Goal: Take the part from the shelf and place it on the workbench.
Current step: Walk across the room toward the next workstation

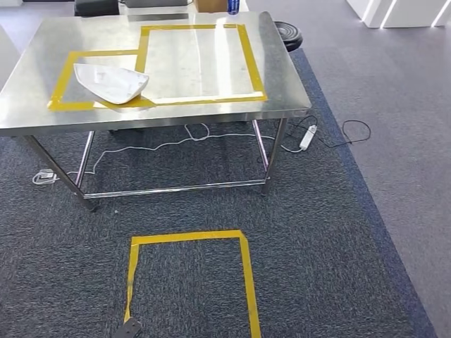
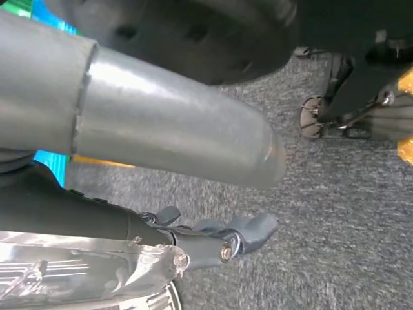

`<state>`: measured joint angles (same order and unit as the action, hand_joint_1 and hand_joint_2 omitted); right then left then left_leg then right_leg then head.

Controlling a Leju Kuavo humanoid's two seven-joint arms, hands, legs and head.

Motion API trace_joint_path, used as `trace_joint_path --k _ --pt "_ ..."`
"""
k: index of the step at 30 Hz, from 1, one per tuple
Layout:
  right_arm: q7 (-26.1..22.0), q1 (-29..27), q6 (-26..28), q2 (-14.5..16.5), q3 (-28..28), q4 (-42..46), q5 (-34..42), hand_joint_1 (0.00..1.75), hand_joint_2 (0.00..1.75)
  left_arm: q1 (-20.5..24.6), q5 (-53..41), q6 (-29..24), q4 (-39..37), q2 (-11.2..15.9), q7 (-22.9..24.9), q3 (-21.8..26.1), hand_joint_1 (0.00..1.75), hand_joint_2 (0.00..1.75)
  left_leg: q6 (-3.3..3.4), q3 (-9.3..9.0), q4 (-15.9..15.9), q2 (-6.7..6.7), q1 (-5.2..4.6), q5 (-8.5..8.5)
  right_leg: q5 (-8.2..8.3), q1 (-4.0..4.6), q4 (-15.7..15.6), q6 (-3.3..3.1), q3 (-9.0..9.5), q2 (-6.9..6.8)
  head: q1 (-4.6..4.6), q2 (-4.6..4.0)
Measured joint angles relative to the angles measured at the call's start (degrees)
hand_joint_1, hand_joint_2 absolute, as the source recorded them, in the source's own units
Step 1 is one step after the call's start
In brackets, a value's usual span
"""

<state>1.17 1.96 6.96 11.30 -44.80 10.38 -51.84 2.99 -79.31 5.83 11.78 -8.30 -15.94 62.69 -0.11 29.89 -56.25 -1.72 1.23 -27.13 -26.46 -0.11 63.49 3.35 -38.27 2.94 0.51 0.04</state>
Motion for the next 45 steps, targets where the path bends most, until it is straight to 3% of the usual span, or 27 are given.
trace_joint_path --k 2,3,4,6,8,10,12,14,16,18,19,21,23,25,27,29,31,32,33,34,35,36,38,40,42,43,45 --pt "-0.5 0.3 0.3 0.0 0.0 0.0 -0.3 0.00 0.00 -0.2 0.3 0.0 0.0 0.1 -0.1 0.4 0.00 0.00 0.27 0.07 0.0 1.91 -0.32 -0.02 -3.83 -0.04 7.8 0.29 -3.27 -2.11 0.27 0.00" --pt "-0.7 0.3 0.4 0.0 0.0 0.0 -0.3 0.00 0.00 -0.3 0.4 0.0 0.0 0.1 -0.1 0.6 0.00 0.00 0.31 0.07 0.0 2.82 -0.44 -0.05 -4.69 -0.07 10.3 0.30 -4.15 -2.43 0.27 0.00" --pt "-0.8 0.3 0.5 0.0 0.0 0.0 -0.4 0.00 0.00 -0.2 0.6 0.0 0.0 0.1 -0.1 0.8 0.00 0.00 0.34 0.05 0.0 3.63 -0.54 -0.08 -4.45 -0.07 10.6 0.23 -3.93 -2.59 0.28 0.00" --pt "-0.9 0.1 0.5 0.0 0.0 0.0 -0.5 0.00 0.00 -0.1 0.9 0.1 0.0 0.0 -0.2 1.0 0.00 0.00 0.28 -0.12 0.0 5.02 -0.70 -0.18 -1.50 0.09 4.8 -0.21 -0.18 -3.51 0.29 0.00" --pt "-0.8 0.3 0.5 0.0 0.0 0.0 -0.5 0.00 0.00 0.0 1.1 0.2 0.0 0.0 -0.3 1.3 0.00 0.00 -0.04 -0.32 -0.1 6.20 -0.99 -0.39 0.69 0.67 -2.8 -1.00 4.15 -6.01 0.27 0.00" --pt "-0.7 0.5 0.5 0.0 -0.1 0.0 -0.3 0.00 0.00 0.0 1.1 0.5 0.0 0.0 -0.3 1.6 0.00 0.00 -0.46 -0.43 -0.1 7.23 -1.23 -0.52 0.92 1.16 -5.3 -1.73 5.36 -6.95 0.22 0.00" --pt "-0.5 0.5 0.4 0.0 -0.2 0.0 -0.2 0.00 0.00 0.2 1.1 0.7 0.0 0.0 -0.4 1.7 0.00 0.00 -1.02 -0.59 -0.1 7.87 -1.19 -0.68 1.25 1.07 -5.4 -2.36 5.09 -5.57 0.20 0.00" --pt "-0.3 0.4 0.4 0.0 -0.3 0.0 -0.2 0.00 0.00 0.3 1.1 0.8 0.0 0.1 -0.5 1.8 0.00 0.00 -1.68 0.01 -1.8 5.95 -1.01 -2.20 1.64 0.76 -5.9 -2.98 5.12 -4.36 0.08 0.00" --pt "-0.3 0.6 0.3 -0.1 -0.5 0.0 -0.2 0.00 0.00 0.2 1.1 0.8 0.0 0.1 -0.5 1.8 0.00 0.00 -2.05 2.84 -8.0 3.17 -0.87 -5.74 1.96 0.56 -6.2 -3.38 5.08 -3.05 -0.10 0.00" --pt "-0.3 0.7 0.2 -0.1 -0.5 0.0 -0.3 0.00 0.00 -0.1 1.7 1.3 0.0 0.1 -0.5 2.1 0.00 0.00 -2.17 6.25 -14.9 2.30 -0.84 -8.24 2.11 0.53 -6.1 -3.51 4.92 -1.48 -0.15 0.00" --pt "-0.3 0.6 0.2 -0.1 -0.5 0.0 -0.4 0.00 0.00 -0.1 2.6 1.9 0.0 0.1 -0.5 2.4 0.00 0.00 -2.21 6.98 -16.1 2.19 -0.80 -7.92 2.17 0.51 -6.1 -3.46 4.90 -0.63 -0.14 0.00" --pt "-0.4 0.5 0.1 -0.1 -0.6 0.0 -0.6 0.00 0.00 0.0 5.2 3.1 0.0 0.2 -0.8 3.6 0.00 0.00 -2.31 5.41 -12.2 1.70 -0.59 -4.34 2.31 0.37 -6.0 -3.19 4.89 1.08 -0.13 0.00" --pt "-0.6 0.6 0.1 -0.1 -0.7 0.0 -0.7 0.00 0.00 0.1 6.3 3.4 0.0 0.2 -1.7 4.7 0.00 0.00 -2.45 2.18 -5.0 -0.91 -0.05 -1.08 2.31 0.25 -5.4 -2.60 4.51 2.75 -0.17 0.00" --pt "-0.6 0.6 0.1 -0.1 -0.8 0.0 -0.9 0.00 0.00 0.3 5.7 2.9 0.0 0.2 -2.3 5.1 0.00 0.00 -2.00 0.68 -1.4 -2.92 0.15 -0.54 2.42 0.16 -4.9 -1.88 3.72 4.12 -0.22 0.00" --pt "-0.5 0.3 0.1 -0.1 -0.9 0.0 -1.1 0.00 0.00 0.5 4.9 2.4 0.0 0.2 -2.3 5.1 0.00 0.00 -1.03 0.70 -1.2 -2.08 0.01 -0.57 2.78 -0.07 -5.0 -1.23 2.95 5.21 -0.23 0.00" --pt "-0.3 0.0 0.1 -0.2 -1.0 0.0 -1.3 0.00 0.00 0.6 4.0 2.0 0.0 0.1 -1.9 5.1 0.00 0.00 -0.20 0.73 -1.1 -0.77 0.09 -0.30 1.82 0.01 -3.5 -0.66 2.00 3.43 0.13 0.00" --pt "-0.2 0.2 0.1 -0.2 -1.0 0.0 -1.4 0.00 0.00 0.5 3.3 1.8 0.0 0.0 -1.4 5.1 0.00 0.00 0.32 0.76 -1.1 0.87 -0.01 -0.24 -1.71 0.13 2.5 -0.20 -0.69 -0.35 0.68 0.00" --pt "-0.2 0.4 0.1 -0.2 -1.1 0.0 -1.5 0.00 0.00 0.3 3.0 1.8 0.0 0.0 -1.0 5.1 0.00 0.00 0.46 0.77 -1.1 1.82 -0.13 -0.26 -3.71 0.07 6.6 -0.03 -2.54 -1.58 0.85 0.00" --pt "-0.3 0.5 0.1 -0.2 -1.1 0.0 -1.6 0.00 0.00 0.2 2.8 1.7 0.0 0.0 -0.5 5.1 0.00 0.00 0.52 0.77 -1.1 2.78 -0.23 -0.30 -5.06 0.00 9.9 0.07 -4.04 -2.20 0.85 0.00" --pt "-0.3 0.5 0.1 -0.2 -1.1 0.0 -1.7 0.00 0.00 0.2 2.7 1.7 0.0 0.0 0.1 5.0 0.00 0.00 0.53 0.75 -1.1 3.66 -0.29 -0.35 -5.39 -0.04 11.6 0.09 -4.64 -2.48 0.85 0.00" --pt "-0.3 0.4 0.1 -0.2 -1.1 0.0 -1.8 0.00 0.00 0.2 2.8 1.7 0.0 -0.1 0.7 5.0 0.00 0.00 0.51 0.69 -1.1 4.44 -0.34 -0.42 -4.63 -0.04 10.9 0.01 -4.05 -2.67 0.85 0.00" --pt "-0.4 0.3 0.1 -0.2 -1.1 0.0 -2.0 0.00 0.00 0.3 3.3 1.8 0.0 -0.1 1.1 5.0 0.00 0.00 0.43 0.57 -1.1 5.15 -0.37 -0.51 -3.06 0.01 7.9 -0.14 -2.29 -3.09 0.86 0.00" --pt "-0.6 0.4 0.1 -0.2 -1.1 0.0 -2.1 0.00 0.00 0.4 5.4 2.3 0.0 0.0 1.2 5.4 0.00 0.00 0.04 0.21 -1.1 6.43 -0.59 -0.80 -0.03 0.33 -0.2 -0.70 2.40 -5.51 0.84 0.00" --pt "-0.7 0.7 0.2 -0.2 -1.1 0.0 -2.1 0.00 0.00 0.4 7.9 2.9 0.0 0.0 0.7 6.4 0.00 0.00 -0.49 -0.08 -1.1 7.56 -0.86 -1.05 0.98 0.69 -4.2 -1.29 4.60 -6.98 0.76 0.00" --pt "-0.8 0.6 0.2 -0.2 -1.1 0.0 -2.1 0.00 0.00 0.6 9.4 3.2 0.0 0.1 0.1 7.6 0.00 0.00 -1.09 -0.35 -0.8 8.58 -0.89 -1.11 1.10 0.86 -4.6 -1.86 4.43 -5.79 0.73 0.00" --pt "-0.7 0.5 0.2 -0.2 -1.1 0.0 -2.1 0.00 0.00 0.7 9.6 3.3 0.0 0.1 0.0 8.0 0.00 0.00 -1.42 -0.43 -0.9 8.19 -0.80 -1.34 1.26 0.78 -4.8 -2.16 4.43 -5.08 0.68 0.00" --pt "-0.7 0.5 0.2 -0.2 -1.1 0.0 -2.1 0.00 0.00 0.9 9.8 3.5 0.0 0.1 -0.1 8.5 0.00 0.00 -1.91 0.54 -3.3 5.65 -0.61 -3.30 1.71 0.48 -5.4 -2.80 4.61 -3.76 0.50 0.00"
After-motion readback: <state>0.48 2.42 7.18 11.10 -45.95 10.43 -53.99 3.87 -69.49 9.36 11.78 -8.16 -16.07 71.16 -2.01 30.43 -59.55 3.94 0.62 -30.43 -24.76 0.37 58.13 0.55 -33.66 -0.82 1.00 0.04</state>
